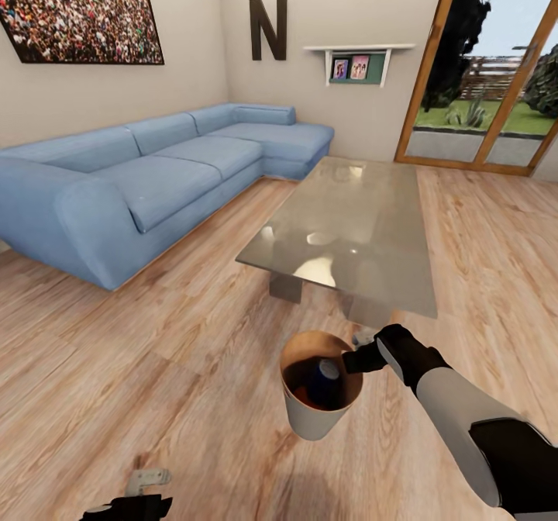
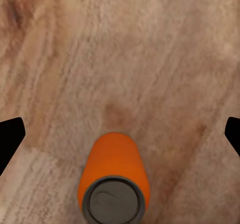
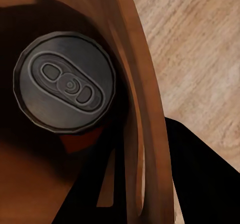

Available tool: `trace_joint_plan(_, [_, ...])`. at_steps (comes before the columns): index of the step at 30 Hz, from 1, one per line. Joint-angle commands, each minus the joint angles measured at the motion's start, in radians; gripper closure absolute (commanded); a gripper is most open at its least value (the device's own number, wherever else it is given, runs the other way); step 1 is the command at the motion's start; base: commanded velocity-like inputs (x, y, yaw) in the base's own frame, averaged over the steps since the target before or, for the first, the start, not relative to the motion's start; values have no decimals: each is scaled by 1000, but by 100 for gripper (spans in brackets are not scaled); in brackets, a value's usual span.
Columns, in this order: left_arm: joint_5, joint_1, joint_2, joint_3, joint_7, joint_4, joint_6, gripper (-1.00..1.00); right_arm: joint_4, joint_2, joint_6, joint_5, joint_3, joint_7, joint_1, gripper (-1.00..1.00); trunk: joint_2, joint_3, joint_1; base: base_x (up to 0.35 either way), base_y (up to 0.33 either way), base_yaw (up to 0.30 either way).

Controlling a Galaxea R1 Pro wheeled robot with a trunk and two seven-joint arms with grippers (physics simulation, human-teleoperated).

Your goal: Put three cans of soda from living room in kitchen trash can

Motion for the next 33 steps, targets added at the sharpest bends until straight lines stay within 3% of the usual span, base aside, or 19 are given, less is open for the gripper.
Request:
trace_joint_plan(1, [0,0,0,0,0,0,0,-100,-1,1,3,-13,-2,-6,-1,100,-7,-3,4,0,0,0])
trace_joint_plan(4, [0,0,0,-1,1,0,-1,-100,-1,2,3,-13,-2,-6,0,100,-28,-12,15,0,0,0])
trace_joint_plan(14, [0,0,1,-1,3,0,-3,-100,0,2,3,-13,-2,-6,0,100,-28,-12,15,-8,0,0])
trace_joint_plan(23, [-2,0,1,-2,2,0,-2,-100,-10,1,0,-14,-4,-4,2,100,-28,-12,15,-254,0,0])
trace_joint_plan(33, [0,0,0,-2,4,0,-2,-100,-134,0,4,-13,-6,-2,52,100,-28,-12,15,-198,0,0])
